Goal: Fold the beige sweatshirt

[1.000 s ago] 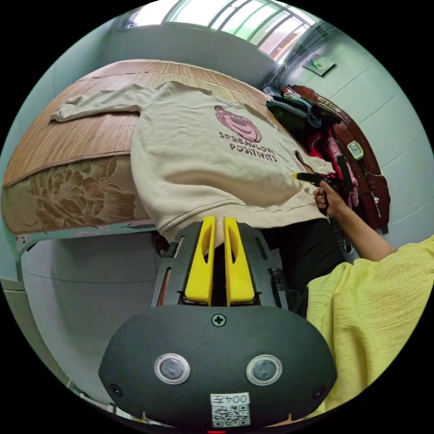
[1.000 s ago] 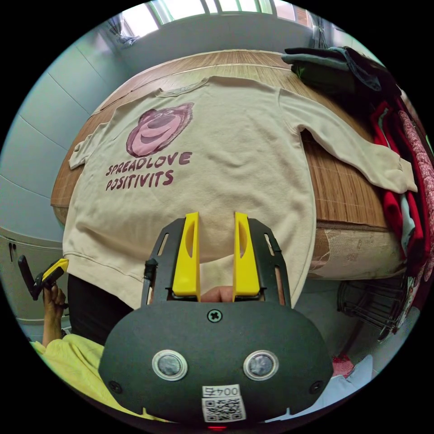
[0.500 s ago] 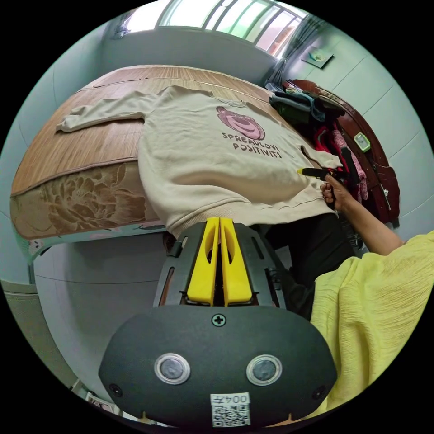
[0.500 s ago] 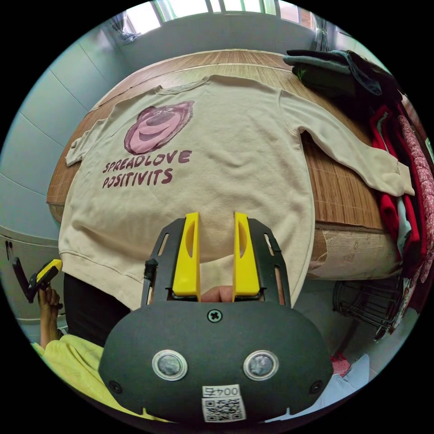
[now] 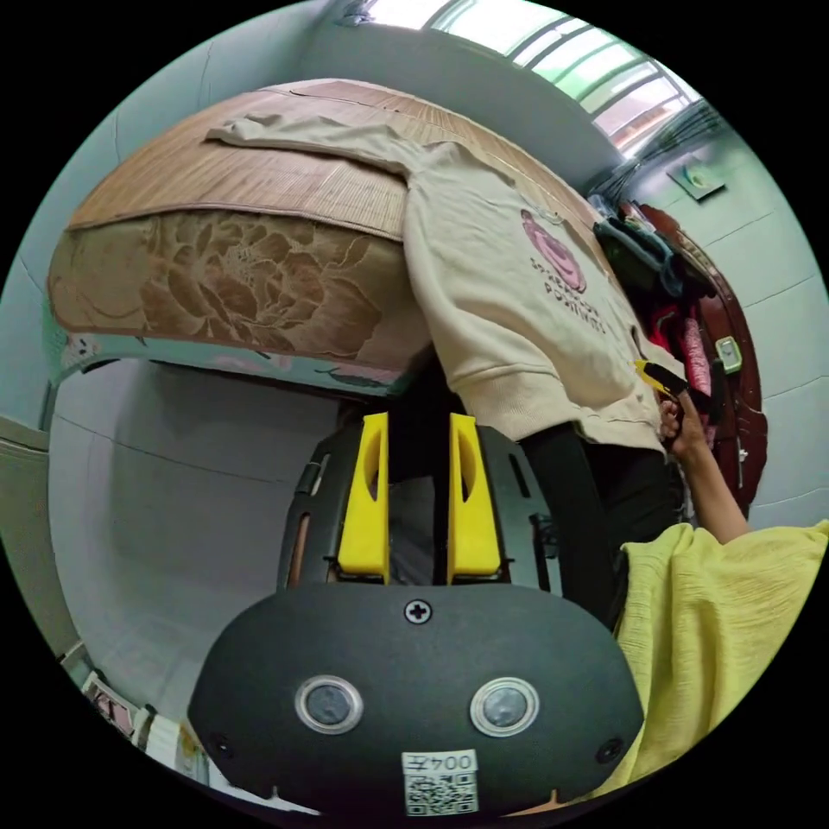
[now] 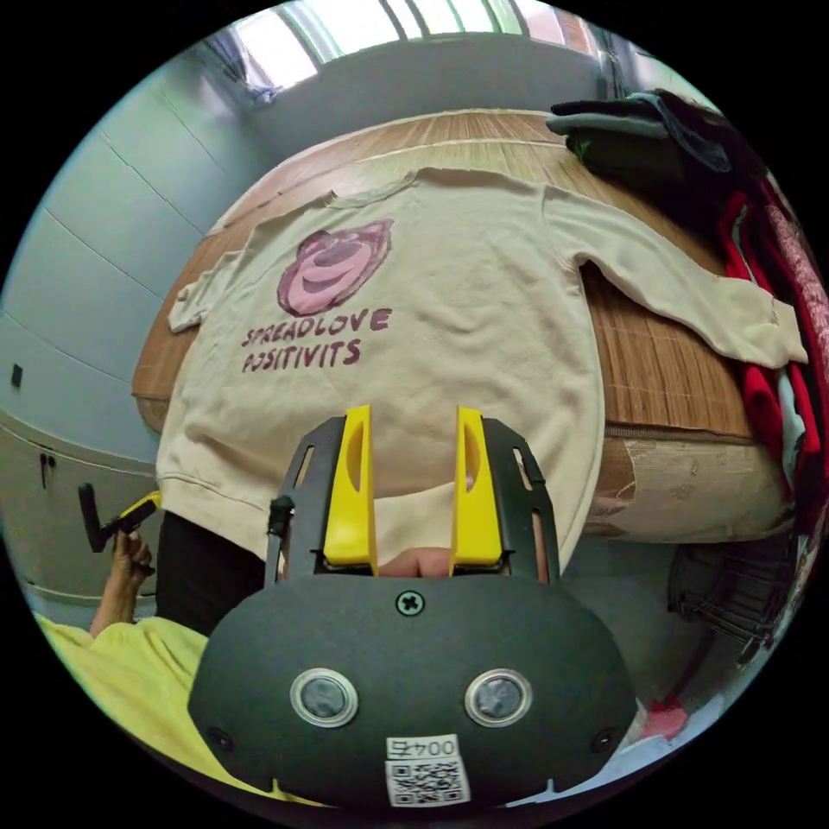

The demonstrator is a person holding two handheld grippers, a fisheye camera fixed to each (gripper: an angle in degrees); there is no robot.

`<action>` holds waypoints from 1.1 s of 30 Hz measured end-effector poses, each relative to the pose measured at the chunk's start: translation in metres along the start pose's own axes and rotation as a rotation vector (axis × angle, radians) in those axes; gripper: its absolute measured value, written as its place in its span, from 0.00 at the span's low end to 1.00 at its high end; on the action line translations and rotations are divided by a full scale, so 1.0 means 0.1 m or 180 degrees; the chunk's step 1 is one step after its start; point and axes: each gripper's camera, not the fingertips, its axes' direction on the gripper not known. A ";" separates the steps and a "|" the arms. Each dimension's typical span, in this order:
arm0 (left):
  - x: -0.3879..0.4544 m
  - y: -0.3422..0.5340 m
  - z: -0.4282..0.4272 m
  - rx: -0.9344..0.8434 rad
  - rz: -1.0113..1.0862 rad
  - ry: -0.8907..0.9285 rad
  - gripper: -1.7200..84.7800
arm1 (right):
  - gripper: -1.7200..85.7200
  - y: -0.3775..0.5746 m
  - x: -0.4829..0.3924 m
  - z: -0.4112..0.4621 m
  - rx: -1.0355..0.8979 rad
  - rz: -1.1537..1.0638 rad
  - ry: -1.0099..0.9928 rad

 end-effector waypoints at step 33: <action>-0.61 -0.23 -0.22 0.0341 -0.0079 0.1046 0.06 | 0.05 1.30 1.06 -1.31 0.0462 0.0887 -0.1071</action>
